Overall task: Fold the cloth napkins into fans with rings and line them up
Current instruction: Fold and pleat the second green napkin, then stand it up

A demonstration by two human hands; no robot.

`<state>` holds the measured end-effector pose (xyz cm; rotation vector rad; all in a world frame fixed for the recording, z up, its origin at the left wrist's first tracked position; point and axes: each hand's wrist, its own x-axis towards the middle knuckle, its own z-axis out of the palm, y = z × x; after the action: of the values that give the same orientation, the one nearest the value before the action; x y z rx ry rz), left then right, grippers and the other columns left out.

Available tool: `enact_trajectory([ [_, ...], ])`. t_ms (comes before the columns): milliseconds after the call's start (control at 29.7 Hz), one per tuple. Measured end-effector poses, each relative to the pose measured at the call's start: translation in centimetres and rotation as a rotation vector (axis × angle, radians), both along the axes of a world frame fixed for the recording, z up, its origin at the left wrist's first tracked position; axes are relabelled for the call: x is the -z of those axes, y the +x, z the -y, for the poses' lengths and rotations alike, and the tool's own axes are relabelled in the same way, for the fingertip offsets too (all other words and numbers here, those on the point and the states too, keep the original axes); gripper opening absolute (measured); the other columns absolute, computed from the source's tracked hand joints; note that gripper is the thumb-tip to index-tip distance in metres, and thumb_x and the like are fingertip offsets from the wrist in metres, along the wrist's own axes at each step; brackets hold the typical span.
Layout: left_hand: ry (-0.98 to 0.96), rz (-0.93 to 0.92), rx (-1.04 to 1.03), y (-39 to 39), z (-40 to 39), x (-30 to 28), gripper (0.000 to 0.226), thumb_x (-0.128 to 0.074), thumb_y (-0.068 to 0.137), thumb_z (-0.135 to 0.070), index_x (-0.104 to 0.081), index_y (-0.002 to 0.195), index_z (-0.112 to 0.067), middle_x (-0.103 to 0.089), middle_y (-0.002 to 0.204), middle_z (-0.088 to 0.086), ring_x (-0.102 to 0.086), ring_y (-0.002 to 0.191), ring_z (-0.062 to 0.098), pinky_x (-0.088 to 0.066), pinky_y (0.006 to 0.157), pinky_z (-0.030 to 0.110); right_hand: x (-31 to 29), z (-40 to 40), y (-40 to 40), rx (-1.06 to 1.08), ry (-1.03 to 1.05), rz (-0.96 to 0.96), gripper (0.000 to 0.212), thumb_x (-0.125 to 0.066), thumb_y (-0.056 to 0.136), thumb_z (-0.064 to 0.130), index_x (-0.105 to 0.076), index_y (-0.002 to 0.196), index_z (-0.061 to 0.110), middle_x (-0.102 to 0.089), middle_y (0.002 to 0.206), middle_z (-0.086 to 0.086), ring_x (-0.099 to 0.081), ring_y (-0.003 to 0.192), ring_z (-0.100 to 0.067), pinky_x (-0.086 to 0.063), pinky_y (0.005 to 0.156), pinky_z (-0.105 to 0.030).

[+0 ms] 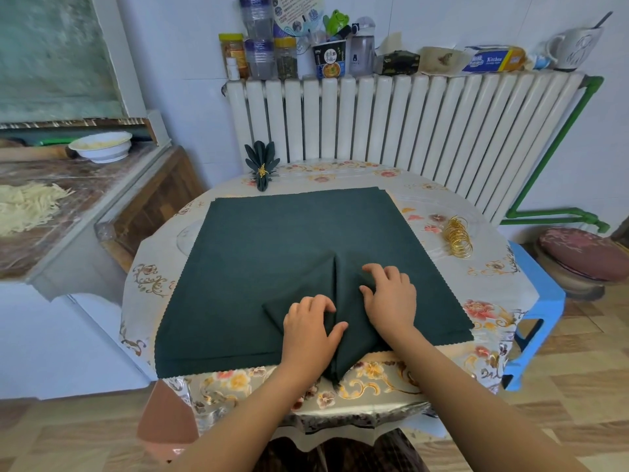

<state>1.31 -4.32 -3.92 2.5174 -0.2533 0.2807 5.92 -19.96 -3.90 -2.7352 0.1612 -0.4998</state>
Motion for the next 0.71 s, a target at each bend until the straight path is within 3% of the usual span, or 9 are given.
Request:
enact_trajectory([
  [101,0.061,0.044,0.063,0.0,0.1,0.1,0.021,-0.063,0.089,-0.036,-0.062,0.108,-0.028,-0.053,0.106,-0.007,-0.047,0.101,0.017,-0.029,0.082,0.028,0.1,0.2,0.6,-0.222,-0.122,0.130,0.041,-0.057,0.080,0.003,-0.067,0.116,0.021,-0.064,0.117,-0.002,-0.055,0.101,-0.032,-0.043,0.083,-0.043],
  [168,0.091,0.126,0.109,0.1,-0.1,0.4,0.015,-0.064,0.087,-0.032,-0.067,0.101,-0.027,-0.056,0.104,-0.004,-0.051,0.100,0.021,-0.031,0.080,0.031,-0.3,0.4,1.2,-0.360,-0.137,0.002,0.052,-0.041,0.083,0.002,-0.058,0.129,0.019,-0.053,0.137,0.002,-0.046,0.122,-0.029,-0.036,0.098,-0.042],
  [236,0.164,0.061,0.166,-0.1,-0.3,0.1,0.034,-0.045,0.090,-0.045,-0.063,0.111,-0.027,-0.051,0.119,-0.006,-0.046,0.113,0.020,-0.030,0.089,0.033,-0.6,0.6,1.8,-0.407,-0.096,-0.206,0.051,-0.036,0.094,0.009,-0.041,0.142,0.023,-0.038,0.148,0.008,-0.030,0.134,-0.019,-0.022,0.106,-0.032],
  [303,0.271,-0.057,0.235,-0.6,-0.6,-0.1,0.067,-0.014,0.081,-0.060,-0.051,0.126,-0.028,-0.034,0.143,-0.007,-0.027,0.134,0.015,-0.019,0.105,0.032,-0.7,0.7,2.2,-0.383,-0.112,-0.246,0.046,-0.035,0.100,0.028,-0.032,0.146,0.027,-0.038,0.147,0.007,-0.029,0.134,-0.017,-0.020,0.106,-0.032],
  [370,0.338,-0.090,0.286,-0.8,-0.8,-0.3,0.074,-0.006,0.079,-0.061,-0.043,0.133,-0.026,-0.013,0.157,-0.005,-0.005,0.144,0.012,-0.005,0.114,0.033,-0.7,0.4,2.5,-0.370,-0.208,-0.247,0.050,-0.029,0.100,0.045,-0.023,0.148,0.035,-0.038,0.144,0.008,-0.028,0.132,-0.018,-0.020,0.105,-0.033],
  [438,0.358,-0.123,0.323,-0.7,-0.8,-0.4,0.060,-0.016,0.092,-0.056,-0.039,0.137,-0.023,-0.002,0.160,-0.004,0.007,0.146,0.009,0.006,0.118,0.033,-0.4,0.2,2.7,-0.350,-0.289,-0.269,0.050,-0.024,0.099,0.050,-0.017,0.148,0.042,-0.035,0.144,0.008,-0.027,0.132,-0.019,-0.018,0.106,-0.035],
  [539,0.368,-0.176,0.331,-0.6,-0.8,-0.4,0.047,-0.029,0.100,-0.045,-0.033,0.141,-0.023,-0.002,0.161,-0.003,0.007,0.147,0.008,0.008,0.119,0.036,-0.2,-0.1,2.6,-0.265,-0.334,-0.286,0.048,-0.017,0.099,0.051,-0.019,0.146,0.044,-0.031,0.148,0.006,-0.025,0.134,-0.020,-0.013,0.111,-0.039],
  [640,0.337,-0.170,0.324,0.0,-1.0,-0.9,0.047,-0.037,0.097,-0.046,-0.036,0.140,-0.026,-0.016,0.158,-0.008,-0.007,0.146,0.009,-0.003,0.118,0.033,0.1,-0.5,2.0,-0.197,-0.376,-0.251,0.062,0.002,0.091,0.053,-0.024,0.146,0.041,-0.032,0.148,0.003,-0.027,0.133,-0.022,-0.013,0.111,-0.041],
  [707,0.315,-0.138,0.344,1.5,-1.2,-1.7,0.042,-0.043,0.096,-0.042,-0.045,0.134,-0.025,-0.036,0.148,-0.009,-0.027,0.138,0.011,-0.018,0.112,0.031,0.1,-0.4,2.1,-0.200,-0.331,-0.252,0.055,-0.006,0.095,0.051,-0.025,0.146,0.040,-0.030,0.149,0.002,-0.025,0.133,-0.022,-0.013,0.110,-0.040],
])
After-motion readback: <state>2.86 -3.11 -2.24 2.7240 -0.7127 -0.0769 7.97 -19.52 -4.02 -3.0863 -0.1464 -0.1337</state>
